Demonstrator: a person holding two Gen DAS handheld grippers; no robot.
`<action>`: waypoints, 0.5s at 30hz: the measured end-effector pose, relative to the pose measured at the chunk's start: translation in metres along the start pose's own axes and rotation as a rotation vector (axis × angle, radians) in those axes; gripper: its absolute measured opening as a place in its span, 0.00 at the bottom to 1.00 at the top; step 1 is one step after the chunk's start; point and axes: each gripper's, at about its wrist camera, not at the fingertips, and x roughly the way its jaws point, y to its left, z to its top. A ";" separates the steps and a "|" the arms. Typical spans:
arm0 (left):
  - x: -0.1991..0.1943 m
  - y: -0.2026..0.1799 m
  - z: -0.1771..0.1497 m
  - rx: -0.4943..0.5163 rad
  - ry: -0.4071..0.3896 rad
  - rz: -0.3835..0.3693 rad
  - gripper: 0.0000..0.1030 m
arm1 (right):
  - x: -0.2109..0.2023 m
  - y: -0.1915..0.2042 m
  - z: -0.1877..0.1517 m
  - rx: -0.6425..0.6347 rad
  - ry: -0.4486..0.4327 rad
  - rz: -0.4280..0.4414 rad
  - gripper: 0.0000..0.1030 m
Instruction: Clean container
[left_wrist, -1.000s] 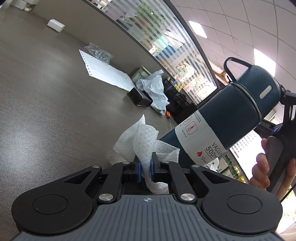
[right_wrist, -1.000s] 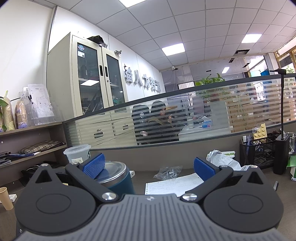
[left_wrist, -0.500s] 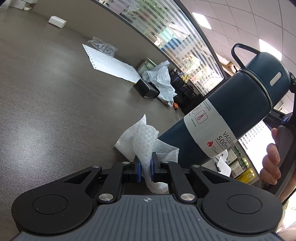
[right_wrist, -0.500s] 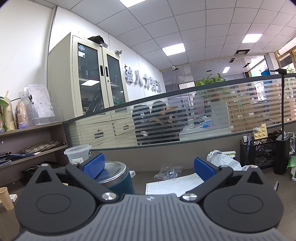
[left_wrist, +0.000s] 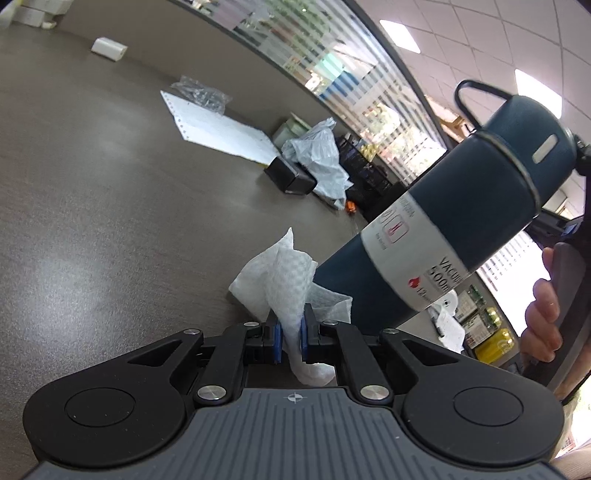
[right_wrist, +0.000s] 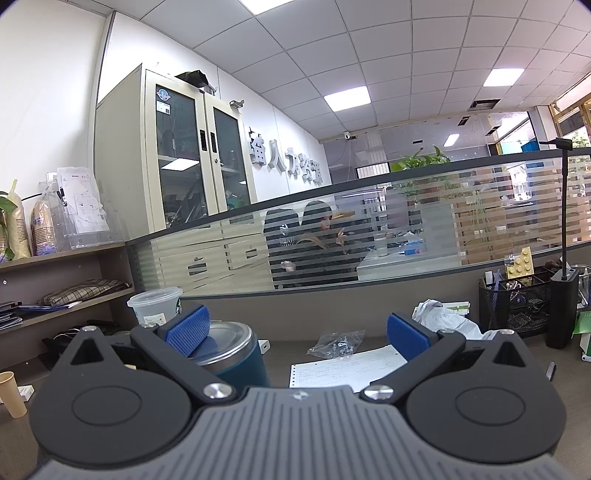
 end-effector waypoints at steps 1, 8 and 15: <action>-0.002 -0.002 0.001 0.004 -0.007 -0.008 0.11 | 0.000 0.000 0.000 0.000 0.000 0.000 1.00; -0.022 -0.016 0.007 0.033 -0.082 -0.107 0.12 | 0.000 0.000 -0.001 0.000 -0.002 0.004 1.00; -0.018 -0.014 0.005 0.028 -0.073 -0.104 0.12 | -0.001 -0.002 -0.001 0.003 -0.003 0.002 1.00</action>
